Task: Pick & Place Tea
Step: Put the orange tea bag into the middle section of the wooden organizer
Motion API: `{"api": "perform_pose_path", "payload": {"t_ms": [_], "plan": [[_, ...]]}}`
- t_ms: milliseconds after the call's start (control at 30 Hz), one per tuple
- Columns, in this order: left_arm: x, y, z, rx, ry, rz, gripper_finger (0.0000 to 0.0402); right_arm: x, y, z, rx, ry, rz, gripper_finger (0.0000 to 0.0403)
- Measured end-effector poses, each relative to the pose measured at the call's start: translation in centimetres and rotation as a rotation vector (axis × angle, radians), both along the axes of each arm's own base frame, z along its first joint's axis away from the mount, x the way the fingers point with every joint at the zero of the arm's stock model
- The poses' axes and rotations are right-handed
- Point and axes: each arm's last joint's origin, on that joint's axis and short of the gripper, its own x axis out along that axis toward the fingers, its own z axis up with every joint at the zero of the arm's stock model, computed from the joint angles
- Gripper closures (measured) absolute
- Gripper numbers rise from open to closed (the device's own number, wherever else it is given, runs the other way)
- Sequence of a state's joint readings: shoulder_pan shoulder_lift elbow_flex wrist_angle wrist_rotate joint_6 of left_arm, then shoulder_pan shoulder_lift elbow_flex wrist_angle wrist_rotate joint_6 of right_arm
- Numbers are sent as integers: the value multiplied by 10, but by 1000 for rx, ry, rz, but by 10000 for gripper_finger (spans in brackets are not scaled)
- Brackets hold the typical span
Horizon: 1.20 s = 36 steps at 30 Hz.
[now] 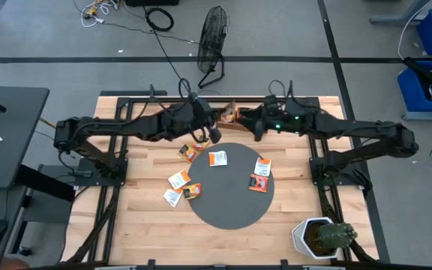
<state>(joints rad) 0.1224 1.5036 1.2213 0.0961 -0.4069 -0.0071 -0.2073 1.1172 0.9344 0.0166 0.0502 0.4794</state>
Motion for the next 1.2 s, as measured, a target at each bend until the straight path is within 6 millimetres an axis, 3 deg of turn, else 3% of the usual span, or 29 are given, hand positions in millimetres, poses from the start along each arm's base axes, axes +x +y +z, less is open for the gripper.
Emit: {"api": "perform_pose_path", "payload": {"t_ms": [200, 400, 600, 767, 900, 1200], "plan": [[-3, -9, -9, -44, 131, -289, 399, -17, 5, 33, -152, 84, 102, 185], [-5, -12, -14, -80, 190, -359, 399, 12, 0, 61, -280, 325, 243, 200], [-6, -12, -15, -98, 192, -383, 399, 49, -4, 58, -307, 561, 379, 204], [-7, -12, -18, -128, 218, -375, 399, 68, -1, 56, -315, 619, 463, 204], [-7, -12, -19, -131, 224, -374, 399, 75, 0, 50, -269, 620, 539, 204], [-7, -12, -18, -129, 222, -375, 399, 78, -2, 47, -270, 648, 509, 226]]}}
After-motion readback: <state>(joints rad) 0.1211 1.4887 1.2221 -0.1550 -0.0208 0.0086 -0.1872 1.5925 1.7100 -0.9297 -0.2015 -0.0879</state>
